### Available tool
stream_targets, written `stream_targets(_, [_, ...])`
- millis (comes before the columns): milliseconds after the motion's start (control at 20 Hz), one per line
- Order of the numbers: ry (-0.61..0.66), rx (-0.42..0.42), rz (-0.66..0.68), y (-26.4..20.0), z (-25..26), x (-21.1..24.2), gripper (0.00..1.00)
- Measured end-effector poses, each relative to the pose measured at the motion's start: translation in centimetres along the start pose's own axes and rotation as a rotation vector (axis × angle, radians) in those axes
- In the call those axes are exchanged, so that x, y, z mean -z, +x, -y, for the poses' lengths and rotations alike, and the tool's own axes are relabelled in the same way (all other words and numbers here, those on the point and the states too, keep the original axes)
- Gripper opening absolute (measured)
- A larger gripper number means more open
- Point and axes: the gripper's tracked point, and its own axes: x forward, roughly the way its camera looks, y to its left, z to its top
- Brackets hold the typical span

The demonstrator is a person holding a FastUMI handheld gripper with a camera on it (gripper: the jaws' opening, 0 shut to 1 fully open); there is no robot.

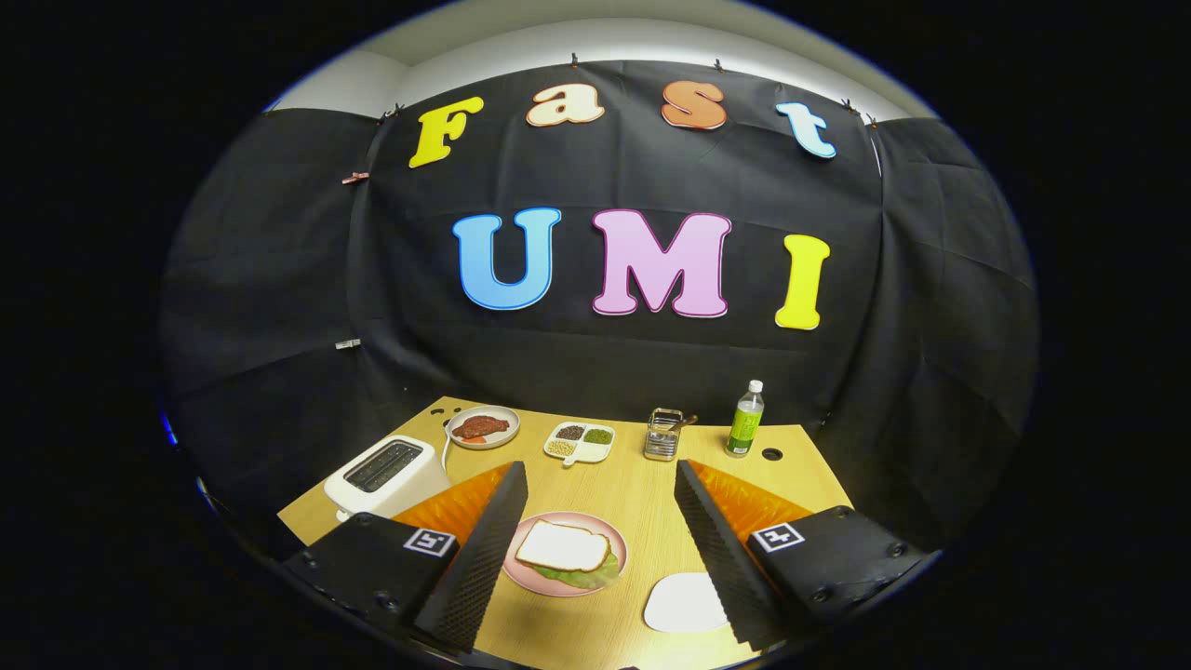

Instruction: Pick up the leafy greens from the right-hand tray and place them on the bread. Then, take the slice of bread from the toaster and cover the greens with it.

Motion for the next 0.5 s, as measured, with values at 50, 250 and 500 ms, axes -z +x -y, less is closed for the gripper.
stream_targets(50, [-0.001,-0.004,-0.003,0.0,-0.14,0.04,0.99])
stream_targets(250, [-0.005,-0.009,-0.015,0.4,-0.25,0.31,0.99])
stream_targets(500, [-0.011,-0.01,-0.02,0.73,-0.46,0.37,0.99])
